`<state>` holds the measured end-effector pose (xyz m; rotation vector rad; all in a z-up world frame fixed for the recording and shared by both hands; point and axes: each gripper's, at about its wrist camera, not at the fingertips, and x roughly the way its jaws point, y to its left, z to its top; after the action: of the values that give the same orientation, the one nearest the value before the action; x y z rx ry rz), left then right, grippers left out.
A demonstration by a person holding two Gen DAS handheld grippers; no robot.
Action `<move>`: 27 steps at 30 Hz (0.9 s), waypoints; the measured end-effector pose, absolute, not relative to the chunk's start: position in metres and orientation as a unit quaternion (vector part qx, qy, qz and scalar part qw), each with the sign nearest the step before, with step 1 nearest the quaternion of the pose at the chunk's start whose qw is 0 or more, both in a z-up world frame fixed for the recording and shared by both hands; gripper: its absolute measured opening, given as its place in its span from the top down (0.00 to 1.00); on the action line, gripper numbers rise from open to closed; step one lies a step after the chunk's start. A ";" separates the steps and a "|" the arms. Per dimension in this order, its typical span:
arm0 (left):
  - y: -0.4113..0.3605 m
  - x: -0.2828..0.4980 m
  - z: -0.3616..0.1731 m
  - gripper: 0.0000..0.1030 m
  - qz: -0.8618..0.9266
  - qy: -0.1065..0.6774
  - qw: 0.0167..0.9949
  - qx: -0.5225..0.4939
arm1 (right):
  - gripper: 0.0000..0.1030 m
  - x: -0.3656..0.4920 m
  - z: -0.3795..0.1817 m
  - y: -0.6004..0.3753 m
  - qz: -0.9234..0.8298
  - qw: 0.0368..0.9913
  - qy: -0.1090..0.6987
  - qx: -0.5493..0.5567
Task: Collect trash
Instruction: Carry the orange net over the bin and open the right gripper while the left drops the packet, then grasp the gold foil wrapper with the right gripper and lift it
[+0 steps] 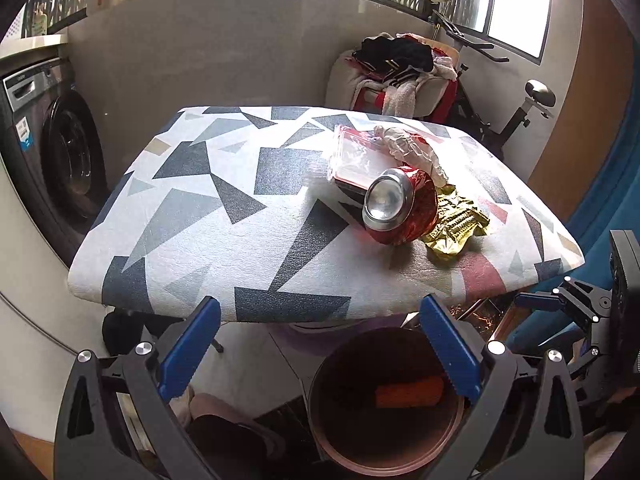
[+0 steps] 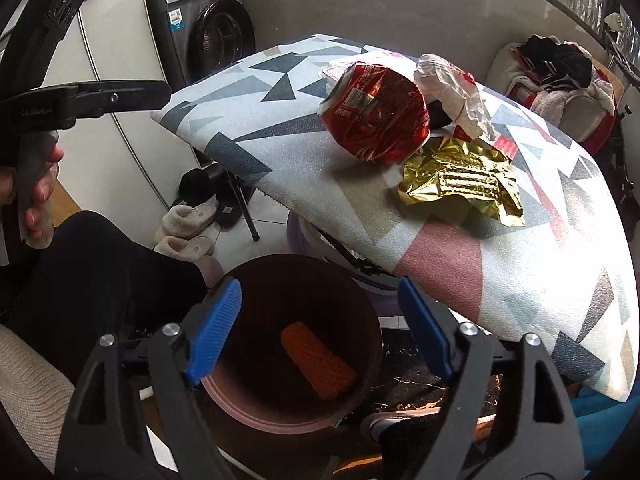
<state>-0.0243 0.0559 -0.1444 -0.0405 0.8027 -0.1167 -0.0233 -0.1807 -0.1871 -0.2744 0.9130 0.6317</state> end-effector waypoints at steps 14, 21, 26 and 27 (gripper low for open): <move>0.055 -0.024 -0.147 0.05 -0.055 0.394 0.917 -0.019 | 0.05 -0.006 -0.187 -0.198 0.246 0.857 0.436 -0.118; 0.059 -0.020 -0.149 0.05 -0.056 0.396 0.916 -0.025 | 0.05 0.008 -0.179 -0.218 0.234 0.871 0.426 -0.070; 0.060 -0.019 -0.150 0.05 -0.066 0.388 0.919 -0.025 | 0.05 0.026 -0.177 -0.242 0.215 0.875 0.434 -0.008; 0.060 -0.019 -0.149 0.05 -0.066 0.384 0.921 -0.021 | 0.05 0.030 -0.178 -0.246 0.209 0.874 0.438 0.005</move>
<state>-0.0186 0.0604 -0.1490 -0.0436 0.7891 -0.1364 0.0303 -0.2462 -0.1781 0.0099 0.9152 0.4358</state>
